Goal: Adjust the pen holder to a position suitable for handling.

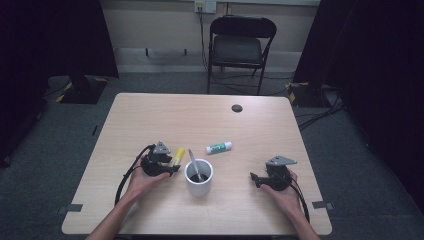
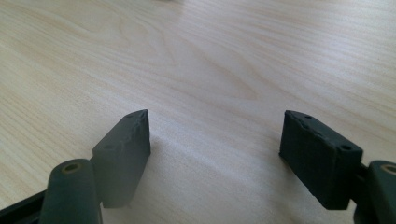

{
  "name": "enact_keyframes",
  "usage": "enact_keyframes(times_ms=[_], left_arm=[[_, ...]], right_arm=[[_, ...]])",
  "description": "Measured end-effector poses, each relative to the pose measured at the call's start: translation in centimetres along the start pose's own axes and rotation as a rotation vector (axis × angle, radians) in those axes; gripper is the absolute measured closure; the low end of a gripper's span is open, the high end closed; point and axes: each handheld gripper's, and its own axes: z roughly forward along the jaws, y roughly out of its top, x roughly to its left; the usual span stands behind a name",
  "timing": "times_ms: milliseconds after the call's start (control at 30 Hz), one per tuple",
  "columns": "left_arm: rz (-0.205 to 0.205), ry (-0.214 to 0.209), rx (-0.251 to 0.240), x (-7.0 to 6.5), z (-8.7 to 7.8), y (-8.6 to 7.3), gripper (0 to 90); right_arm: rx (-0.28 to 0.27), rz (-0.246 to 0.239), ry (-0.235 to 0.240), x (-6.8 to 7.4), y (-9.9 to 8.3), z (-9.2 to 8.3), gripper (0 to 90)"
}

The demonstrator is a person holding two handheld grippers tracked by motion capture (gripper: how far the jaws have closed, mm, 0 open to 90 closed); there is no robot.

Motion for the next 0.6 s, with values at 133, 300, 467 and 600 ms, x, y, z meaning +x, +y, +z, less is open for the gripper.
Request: enact_keyframes(times_ms=[133, 300, 467, 600], left_arm=[[-0.002, -0.004, 0.012, 0.0, -0.1, -0.1, 55.6], [0.012, -0.014, 0.025, 0.2, -0.6, -0.4, 62.3], [0.031, -0.03, 0.049, 0.6, -1.3, -1.0, 65.5], [0.025, -0.033, 0.058, 0.6, -1.9, -1.5, 65.6]], right_arm=[[0.0, 0.0, -0.001, 0.0, 0.0, 0.0, 23.7], [0.0, 0.001, -0.001, 0.0, 0.0, 0.0, 23.7], [0.0, 0.001, -0.001, 0.0, 0.0, 0.0, 23.7], [0.0, 0.001, -0.001, 0.0, 0.0, 0.0, 23.7]])
